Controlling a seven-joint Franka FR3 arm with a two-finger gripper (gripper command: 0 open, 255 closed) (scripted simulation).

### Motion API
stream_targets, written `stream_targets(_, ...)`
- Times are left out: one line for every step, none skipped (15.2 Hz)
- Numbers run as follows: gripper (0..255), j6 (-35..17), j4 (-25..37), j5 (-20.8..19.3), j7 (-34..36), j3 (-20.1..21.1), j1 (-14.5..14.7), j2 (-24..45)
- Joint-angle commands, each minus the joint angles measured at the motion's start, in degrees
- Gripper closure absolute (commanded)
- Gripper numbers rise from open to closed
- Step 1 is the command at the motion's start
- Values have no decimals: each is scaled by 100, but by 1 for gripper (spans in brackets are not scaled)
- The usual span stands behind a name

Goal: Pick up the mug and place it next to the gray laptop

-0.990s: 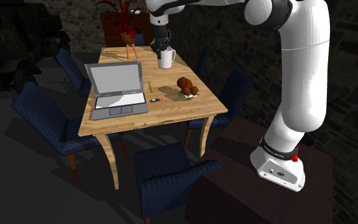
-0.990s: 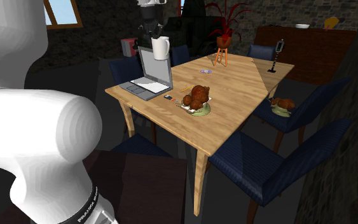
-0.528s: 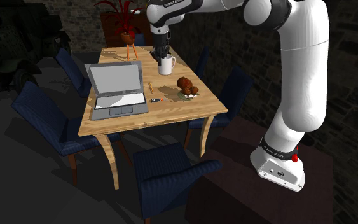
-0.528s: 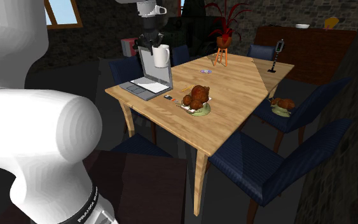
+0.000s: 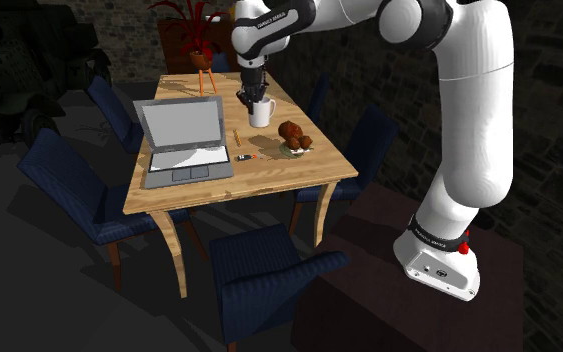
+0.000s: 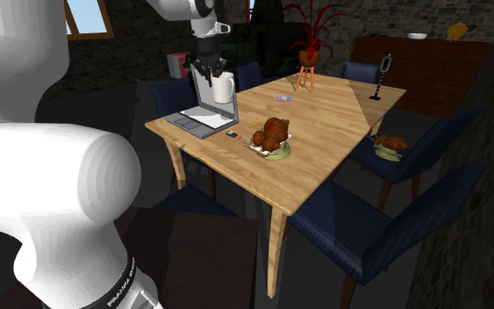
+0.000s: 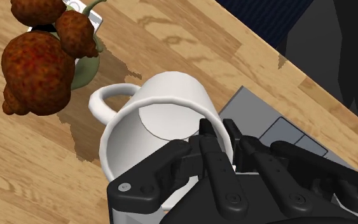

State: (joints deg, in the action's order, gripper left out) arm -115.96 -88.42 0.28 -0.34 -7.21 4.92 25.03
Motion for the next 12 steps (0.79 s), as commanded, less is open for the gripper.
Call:
stream_targets(255, -140, -95, 5, -2, 2, -3, 41)
stream_targets(255, -206, -138, 8, -2, 3, -4, 64)
stream_targets(255, -272, -179, 10, -1, 5, -4, 89)
stream_targets(255, -337, -219, 13, 0, 7, -5, 114)
stream_targets(255, -402, -258, 15, 0, 8, -6, 141)
stream_targets(255, -467, -295, 18, 1, 10, -7, 168)
stream_targets(255, -531, -333, 21, 1, 12, -7, 195)
stream_targets(255, -594, -366, 24, 1, 13, -8, 225)
stream_targets(255, -658, -399, 27, 2, 15, -9, 255)
stream_targets(255, -720, -431, 30, 2, 17, -11, 286)
stream_targets(255, -781, -458, 34, 2, 20, -12, 321)
stream_targets(255, -843, -489, 37, 2, 22, -13, 352)
